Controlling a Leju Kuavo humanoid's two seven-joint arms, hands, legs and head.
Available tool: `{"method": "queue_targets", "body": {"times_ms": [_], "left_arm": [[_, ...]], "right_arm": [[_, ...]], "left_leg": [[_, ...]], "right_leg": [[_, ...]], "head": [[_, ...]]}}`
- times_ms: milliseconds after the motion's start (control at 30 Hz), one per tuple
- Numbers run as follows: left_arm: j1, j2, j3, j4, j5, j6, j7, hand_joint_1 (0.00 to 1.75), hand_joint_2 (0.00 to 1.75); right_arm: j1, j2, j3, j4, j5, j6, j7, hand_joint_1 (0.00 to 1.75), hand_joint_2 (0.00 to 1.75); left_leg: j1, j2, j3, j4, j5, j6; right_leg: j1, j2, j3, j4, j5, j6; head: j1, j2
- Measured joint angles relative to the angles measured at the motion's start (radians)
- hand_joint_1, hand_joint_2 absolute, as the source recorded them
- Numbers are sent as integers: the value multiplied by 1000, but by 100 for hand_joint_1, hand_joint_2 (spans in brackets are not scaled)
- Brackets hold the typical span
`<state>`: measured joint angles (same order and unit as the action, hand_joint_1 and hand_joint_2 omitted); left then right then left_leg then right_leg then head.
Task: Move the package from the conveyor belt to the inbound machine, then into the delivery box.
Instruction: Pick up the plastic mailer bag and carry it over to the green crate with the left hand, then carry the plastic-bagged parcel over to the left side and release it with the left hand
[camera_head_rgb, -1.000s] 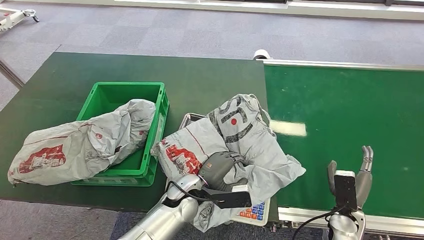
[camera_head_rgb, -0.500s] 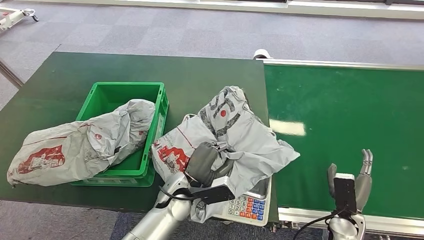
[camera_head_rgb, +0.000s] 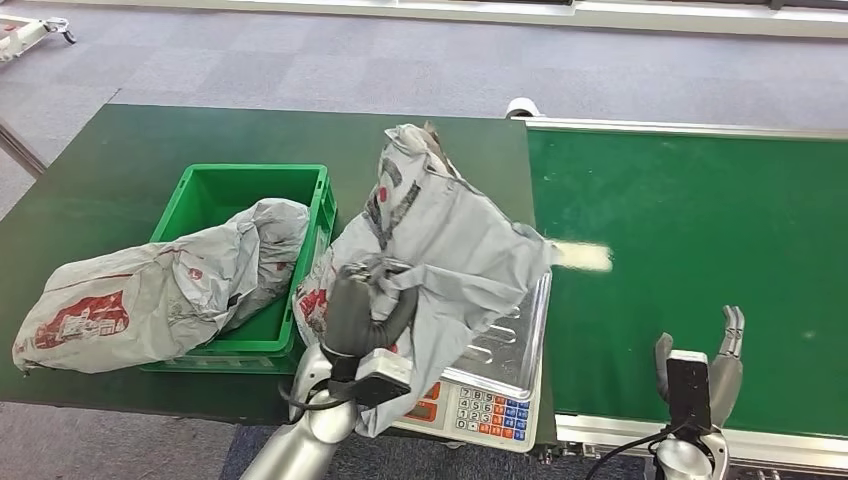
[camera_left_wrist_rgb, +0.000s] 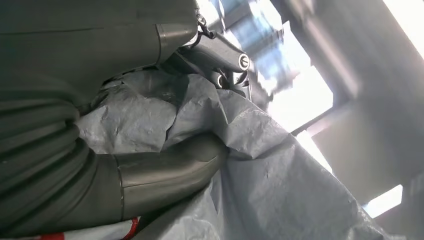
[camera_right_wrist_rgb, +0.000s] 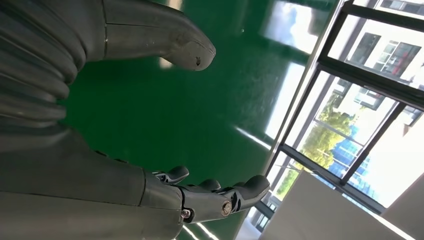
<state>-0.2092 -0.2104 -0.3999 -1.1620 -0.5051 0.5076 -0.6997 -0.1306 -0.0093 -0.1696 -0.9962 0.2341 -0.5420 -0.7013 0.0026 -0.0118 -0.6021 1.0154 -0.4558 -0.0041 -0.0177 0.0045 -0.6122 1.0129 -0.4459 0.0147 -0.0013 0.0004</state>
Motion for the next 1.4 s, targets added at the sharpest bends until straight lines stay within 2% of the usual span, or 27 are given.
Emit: {"method": "queue_targets", "body": {"times_ms": [100, 267, 367, 433, 567, 667, 833, 867, 967, 1033, 1200, 1300, 1400], "left_arm": [[13, 38, -3, -138, 133, 122, -3, 175, 175], [30, 72, -6, -257, 168, 145, -3, 175, 175], [41, 91, -17, -350, 255, 162, -3, 175, 175], [56, 102, -17, -452, 379, 98, -3, 175, 175], [99, 71, 54, -680, 542, -168, -3, 175, 175], [118, 23, 148, -843, 559, -223, -4, 175, 175], [122, -11, 234, -1043, 535, -175, -3, 175, 175], [118, -11, 237, -1073, 513, -133, -3, 175, 175], [95, 17, 214, -1114, 415, 79, 11, 175, 175], [84, 31, 200, -1114, 345, 159, 30, 175, 175], [70, 24, 233, -1104, 185, 184, 35, 175, 175], [56, 6, 286, -1089, 46, 186, 2, 175, 175], [39, -10, 349, -1039, -17, 187, 11, 175, 175]], "right_arm": [[6, -1, 1, 1, -6, -7, 0, 0, 175], [7, -1, 9, 1, -8, -10, 0, 0, 175], [8, -1, 13, 1, -15, -13, 0, 0, 175], [9, -1, 14, 1, -23, -16, 0, 0, 175], [9, -2, 16, 1, -37, -18, 0, 0, 175], [5, -4, 25, 1, -48, -19, -1, 0, 175], [-15, -7, 43, 0, -63, -27, -1, 0, 175], [-19, -8, 45, 0, -66, -28, -1, 0, 175], [-29, -10, 52, 0, -71, -34, -1, 0, 175], [-33, -11, 58, 0, -73, -37, -1, 0, 175], [-25, -12, 65, -5, -73, -51, -1, 0, 175], [-4, -11, 65, -23, -72, -60, -1, 0, 175], [18, -12, 65, -45, -77, -64, -1, 0, 175]], "left_leg": [[0, 0, 0, 0, 0, 0], [1, 0, 0, 0, 0, 0], [0, 0, 0, 0, 0, 0], [0, 0, 0, 0, 0, 0], [0, 0, -1, 0, -1, 0], [0, 1, -1, 0, -1, -1], [1, 1, 0, 0, -1, -1], [1, 0, 0, 0, -1, -1], [1, -1, 2, 0, -1, -1], [1, -1, 3, 0, -1, -1], [0, -1, 4, 0, -1, -1], [0, -1, 4, 0, -2, 0], [0, -2, 5, 0, -2, 0]], "right_leg": [[0, 0, 0, 0, 0, 0], [0, 0, 0, 0, -1, -1], [0, 0, 0, 0, 0, 0], [0, 0, 0, 0, 0, 0], [0, 0, 0, 0, -1, 0], [0, 0, -1, 0, -1, -1], [1, 0, 0, 0, -1, 0], [1, 0, 0, 0, -1, 0], [1, -1, 3, 0, -1, 0], [1, -2, 5, 0, -1, 0], [0, -2, 5, 0, -1, 0], [0, -2, 5, 0, -2, 1], [0, -2, 5, 0, -3, 1]], "head": [[0, 0], [0, 0], [0, 0], [0, 0], [0, 0], [0, 0], [0, 0], [0, 0], [0, 0], [0, 0], [0, 0], [0, 0], [0, 0]]}}
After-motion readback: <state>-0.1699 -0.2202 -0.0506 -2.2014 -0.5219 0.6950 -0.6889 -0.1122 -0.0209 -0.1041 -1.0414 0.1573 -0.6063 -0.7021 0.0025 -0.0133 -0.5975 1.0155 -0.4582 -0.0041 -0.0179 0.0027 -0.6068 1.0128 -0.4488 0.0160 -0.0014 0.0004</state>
